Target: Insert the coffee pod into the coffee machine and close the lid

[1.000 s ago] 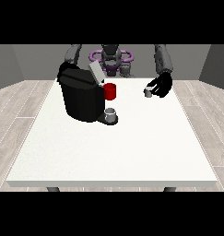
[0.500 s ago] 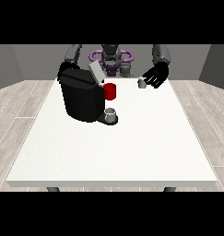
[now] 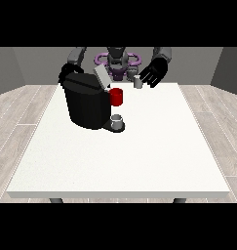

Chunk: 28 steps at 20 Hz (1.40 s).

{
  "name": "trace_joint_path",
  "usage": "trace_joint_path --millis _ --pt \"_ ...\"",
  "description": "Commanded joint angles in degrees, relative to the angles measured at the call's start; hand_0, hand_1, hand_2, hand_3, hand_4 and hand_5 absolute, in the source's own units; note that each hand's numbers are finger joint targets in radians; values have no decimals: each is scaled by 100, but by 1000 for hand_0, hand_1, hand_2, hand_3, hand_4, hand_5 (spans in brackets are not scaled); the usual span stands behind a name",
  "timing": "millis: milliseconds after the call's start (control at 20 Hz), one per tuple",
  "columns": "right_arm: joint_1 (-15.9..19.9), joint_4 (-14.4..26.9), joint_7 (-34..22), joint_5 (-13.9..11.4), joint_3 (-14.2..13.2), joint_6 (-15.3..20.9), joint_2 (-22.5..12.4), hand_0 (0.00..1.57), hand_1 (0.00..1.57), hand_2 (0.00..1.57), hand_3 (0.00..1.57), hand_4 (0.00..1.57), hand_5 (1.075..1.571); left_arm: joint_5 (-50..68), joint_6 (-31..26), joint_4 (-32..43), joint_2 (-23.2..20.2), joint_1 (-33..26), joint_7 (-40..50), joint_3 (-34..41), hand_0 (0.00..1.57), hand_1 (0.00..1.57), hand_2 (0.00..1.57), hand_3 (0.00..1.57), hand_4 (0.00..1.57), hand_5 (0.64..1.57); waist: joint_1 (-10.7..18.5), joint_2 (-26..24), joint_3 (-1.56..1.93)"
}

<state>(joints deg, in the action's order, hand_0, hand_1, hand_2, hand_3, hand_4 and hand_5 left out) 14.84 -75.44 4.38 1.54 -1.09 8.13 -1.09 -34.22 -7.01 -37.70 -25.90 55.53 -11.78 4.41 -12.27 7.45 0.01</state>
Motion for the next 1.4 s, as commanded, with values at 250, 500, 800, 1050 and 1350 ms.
trace_joint_path --millis 250,500,800,1050,1350 --pt "355 -495 -373 -65 69 17 -102 0 0 0 0 502 1571 30 57 149 -199 695 256 305 1282 1282 1332 1269 479 1571 -506 449 -2" --pt "420 -383 -224 -44 -40 149 -19 0 0 0 0 483 1571 -30 -83 109 -222 947 329 269 1282 1282 1329 1263 517 1571 -422 556 0" --pt "689 -424 -289 -32 -83 86 -129 0 0 0 0 481 1571 -57 33 177 -260 1281 403 373 1306 1306 1328 1245 487 1571 -591 934 -1" --pt "499 -392 -281 -134 23 180 -22 0 0 0 0 530 1571 -127 -166 244 -171 1271 522 287 1305 1305 1326 1229 500 1571 -504 724 -1" --pt "311 -249 -82 10 -145 243 68 0 0 0 0 499 1571 -214 -174 169 88 1067 467 137 1251 1251 1294 1208 506 1571 -357 576 0"
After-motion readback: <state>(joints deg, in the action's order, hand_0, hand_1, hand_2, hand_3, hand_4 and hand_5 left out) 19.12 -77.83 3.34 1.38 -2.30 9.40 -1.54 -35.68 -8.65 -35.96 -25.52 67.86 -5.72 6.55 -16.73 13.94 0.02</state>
